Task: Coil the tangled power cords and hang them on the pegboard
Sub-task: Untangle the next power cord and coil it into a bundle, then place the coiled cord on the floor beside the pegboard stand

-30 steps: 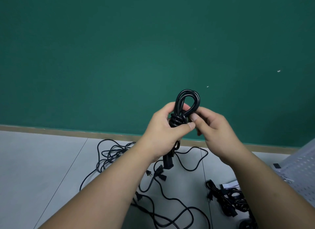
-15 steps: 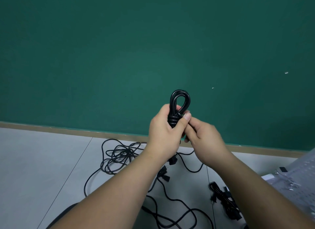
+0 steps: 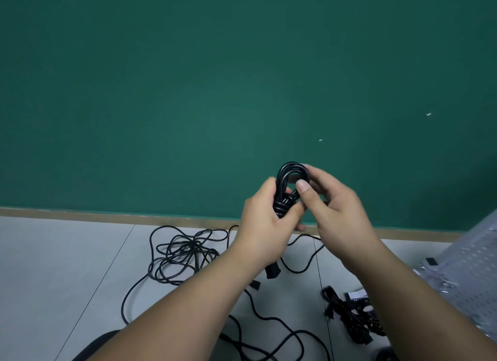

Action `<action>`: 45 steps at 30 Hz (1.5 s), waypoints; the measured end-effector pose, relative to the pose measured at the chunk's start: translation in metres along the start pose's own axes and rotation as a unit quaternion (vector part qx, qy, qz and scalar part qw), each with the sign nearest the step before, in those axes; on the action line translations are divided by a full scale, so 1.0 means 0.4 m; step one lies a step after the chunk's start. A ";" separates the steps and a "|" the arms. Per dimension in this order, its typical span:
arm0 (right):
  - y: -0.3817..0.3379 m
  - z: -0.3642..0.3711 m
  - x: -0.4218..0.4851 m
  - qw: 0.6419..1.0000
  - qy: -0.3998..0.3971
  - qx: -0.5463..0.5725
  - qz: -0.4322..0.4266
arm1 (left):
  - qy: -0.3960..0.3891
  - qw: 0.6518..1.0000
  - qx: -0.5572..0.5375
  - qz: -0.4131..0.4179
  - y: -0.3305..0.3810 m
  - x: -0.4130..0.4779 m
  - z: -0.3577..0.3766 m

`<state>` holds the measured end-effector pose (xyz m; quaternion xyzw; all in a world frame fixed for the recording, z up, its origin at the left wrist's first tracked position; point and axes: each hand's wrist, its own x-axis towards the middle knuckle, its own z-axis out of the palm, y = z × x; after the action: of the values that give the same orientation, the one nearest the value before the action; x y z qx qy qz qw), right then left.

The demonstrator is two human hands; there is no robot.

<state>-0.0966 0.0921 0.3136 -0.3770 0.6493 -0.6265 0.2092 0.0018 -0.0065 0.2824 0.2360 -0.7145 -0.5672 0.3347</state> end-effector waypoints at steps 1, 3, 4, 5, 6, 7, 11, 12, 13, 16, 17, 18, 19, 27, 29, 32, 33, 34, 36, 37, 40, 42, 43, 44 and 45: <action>-0.006 -0.002 -0.002 0.999 0.007 0.034 0.004 | -0.010 1.000 -0.016 -0.009 0.000 -0.004 0.011; -0.002 -0.009 -0.004 0.999 0.036 0.033 -0.006 | -0.026 0.998 -0.045 -0.041 -0.001 -0.007 0.029; 0.006 -0.013 -0.005 0.998 0.057 -0.003 -0.020 | -0.032 0.996 -0.051 -0.060 -0.004 -0.006 0.036; 0.017 -0.017 -0.005 0.995 0.080 -0.053 -0.039 | -0.037 0.995 -0.049 -0.074 -0.008 -0.005 0.041; 0.024 -0.019 -0.008 0.987 0.102 -0.108 -0.059 | -0.040 0.995 -0.039 -0.081 -0.012 -0.003 0.046; 0.030 -0.019 -0.010 0.976 0.119 -0.164 -0.084 | -0.043 0.995 -0.024 -0.081 -0.015 -0.003 0.049; 0.054 -0.019 -0.014 0.934 0.116 -0.290 -0.174 | -0.069 0.994 0.003 -0.088 -0.025 -0.004 0.049; 0.059 -0.022 -0.012 0.945 0.106 -0.270 -0.151 | -0.074 0.993 0.019 -0.087 -0.029 -0.004 0.046; 0.059 -0.024 -0.009 0.966 0.091 -0.215 -0.108 | -0.074 0.993 0.057 -0.074 -0.036 -0.002 0.040; 0.066 -0.034 0.000 0.999 0.037 -0.009 0.016 | -0.070 0.969 0.237 -0.006 -0.055 0.006 0.025; 0.070 -0.043 0.002 0.999 0.029 0.021 0.038 | -0.074 0.962 0.264 0.010 -0.057 0.006 0.025; 0.073 -0.053 0.002 0.998 0.021 0.034 0.055 | -0.080 0.960 0.268 0.016 -0.058 0.006 0.028; 0.074 -0.062 -0.001 0.997 0.013 0.033 0.065 | -0.090 0.963 0.254 0.014 -0.059 0.005 0.033; 0.112 -0.113 -0.047 0.984 -0.031 0.047 0.166 | -0.139 0.968 -0.098 -0.185 -0.060 -0.028 0.119; 0.132 -0.116 -0.082 0.983 -0.024 0.027 0.177 | -0.128 0.958 -0.116 -0.229 -0.074 -0.023 0.136; 0.171 -0.128 -0.139 0.983 -0.064 -0.038 0.169 | -0.131 0.949 -0.102 -0.269 -0.097 -0.018 0.158; 0.183 -0.136 -0.158 0.981 -0.076 -0.064 0.167 | -0.142 0.946 -0.090 -0.278 -0.113 -0.020 0.173; 0.197 -0.145 -0.178 0.979 -0.082 -0.089 0.167 | -0.155 0.943 -0.071 -0.287 -0.129 -0.026 0.190; 0.222 -0.161 -0.216 0.971 -0.065 -0.136 0.183 | -0.194 0.931 -0.037 -0.306 -0.154 -0.046 0.223; 0.238 -0.168 -0.232 0.966 -0.047 -0.162 0.197 | -0.214 0.924 -0.023 -0.317 -0.164 -0.058 0.239; 0.303 -0.183 -0.282 0.951 0.010 -0.189 0.243 | -0.270 0.901 0.020 -0.338 -0.179 -0.096 0.283; 0.348 -0.196 -0.310 0.938 0.038 -0.194 0.283 | -0.308 0.886 0.045 -0.342 -0.194 -0.122 0.302; 0.369 -0.206 -0.321 0.931 0.039 -0.202 0.302 | -0.329 0.877 0.061 -0.343 -0.208 -0.131 0.309; 0.390 -0.219 -0.331 0.925 0.029 -0.207 0.318 | -0.345 0.869 0.079 -0.346 -0.218 -0.139 0.312; 0.409 -0.232 -0.339 0.921 0.015 -0.205 0.332 | -0.363 0.861 0.099 -0.341 -0.232 -0.146 0.314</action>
<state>-0.1178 0.2435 0.1393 -0.1656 0.8542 -0.3801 0.3137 -0.0571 0.0944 0.1636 0.2748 -0.7125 -0.6177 -0.1878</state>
